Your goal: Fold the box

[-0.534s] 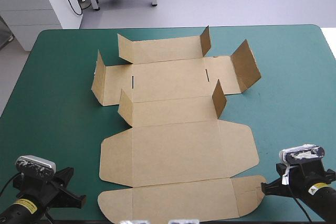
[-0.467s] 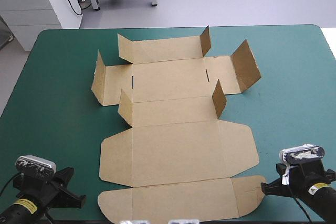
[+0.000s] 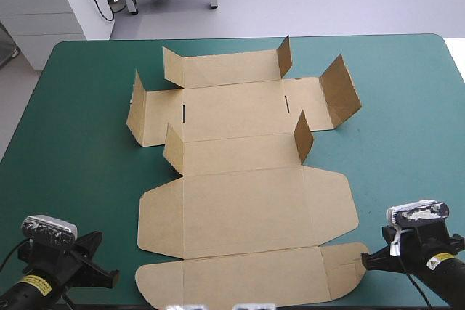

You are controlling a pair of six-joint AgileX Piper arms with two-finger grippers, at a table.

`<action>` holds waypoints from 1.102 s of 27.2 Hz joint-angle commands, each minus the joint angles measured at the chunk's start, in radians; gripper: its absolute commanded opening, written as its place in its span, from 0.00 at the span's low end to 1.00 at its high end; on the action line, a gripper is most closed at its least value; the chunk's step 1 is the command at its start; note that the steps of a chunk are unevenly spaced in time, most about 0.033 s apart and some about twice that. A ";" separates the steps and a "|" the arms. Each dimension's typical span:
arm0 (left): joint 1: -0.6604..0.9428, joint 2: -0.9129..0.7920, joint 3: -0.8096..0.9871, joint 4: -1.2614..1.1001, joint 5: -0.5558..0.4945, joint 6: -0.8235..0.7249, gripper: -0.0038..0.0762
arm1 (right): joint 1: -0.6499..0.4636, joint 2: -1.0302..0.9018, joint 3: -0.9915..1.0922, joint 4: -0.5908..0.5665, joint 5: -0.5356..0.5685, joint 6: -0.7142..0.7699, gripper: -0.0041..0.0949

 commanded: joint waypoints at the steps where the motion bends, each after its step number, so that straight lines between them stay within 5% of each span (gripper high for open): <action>1: 0.001 0.010 -0.023 -0.012 -0.058 -0.008 0.04 | 0.002 0.014 -0.033 0.018 -0.044 -0.004 0.04; 19: 0.001 0.010 -0.023 -0.012 -0.058 -0.010 0.04 | 0.002 0.430 -0.527 0.078 0.054 -0.016 0.04; 30: 0.001 0.010 -0.023 -0.012 -0.056 -0.012 0.04 | 0.003 0.842 -0.841 0.273 0.130 -0.068 0.04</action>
